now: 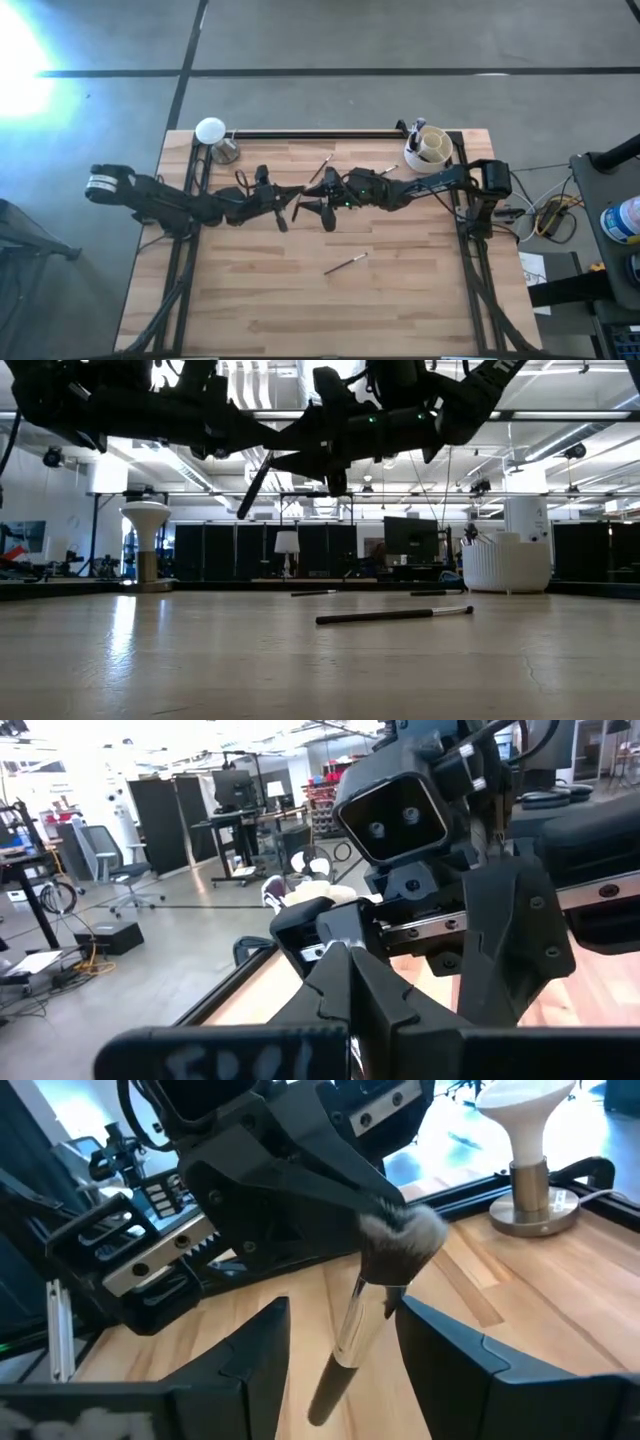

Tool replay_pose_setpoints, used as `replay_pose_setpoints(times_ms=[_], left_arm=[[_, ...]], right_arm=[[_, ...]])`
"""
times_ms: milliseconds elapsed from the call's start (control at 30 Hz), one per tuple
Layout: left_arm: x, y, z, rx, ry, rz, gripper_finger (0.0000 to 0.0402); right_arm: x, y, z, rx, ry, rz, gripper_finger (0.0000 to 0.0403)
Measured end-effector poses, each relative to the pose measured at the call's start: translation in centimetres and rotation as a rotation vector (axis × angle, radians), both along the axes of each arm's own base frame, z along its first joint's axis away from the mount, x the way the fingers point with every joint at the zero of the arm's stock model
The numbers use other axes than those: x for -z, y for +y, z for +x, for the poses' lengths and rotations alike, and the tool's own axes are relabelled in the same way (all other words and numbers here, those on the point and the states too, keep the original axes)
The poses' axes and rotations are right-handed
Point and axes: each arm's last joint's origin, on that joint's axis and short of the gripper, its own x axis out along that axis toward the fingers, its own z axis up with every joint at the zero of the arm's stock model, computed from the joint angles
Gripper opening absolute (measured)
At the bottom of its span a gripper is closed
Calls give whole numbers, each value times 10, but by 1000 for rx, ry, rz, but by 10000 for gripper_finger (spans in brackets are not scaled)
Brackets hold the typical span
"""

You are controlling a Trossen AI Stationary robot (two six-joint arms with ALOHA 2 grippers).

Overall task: Put items in baskets/containers
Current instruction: Put the black powder brush into the white organizer

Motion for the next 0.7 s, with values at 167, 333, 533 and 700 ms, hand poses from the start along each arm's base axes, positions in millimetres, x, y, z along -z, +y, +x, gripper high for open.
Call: replay_pose_setpoints(times_ms=[167,333,533,700], left_arm=[[-1,-1,0,22,-18,-11,0],[-2,-1,0,37,-28,-19,0],[-2,-1,0,38,-31,-23,0],[-3,-1,0,38,-39,-24,0]], right_arm=[[2,-1,1,38,3,-19,184],[-1,-2,1,70,-22,-65,175],[-3,2,2,52,-51,-103,153],[-3,3,2,49,-51,-115,121]])
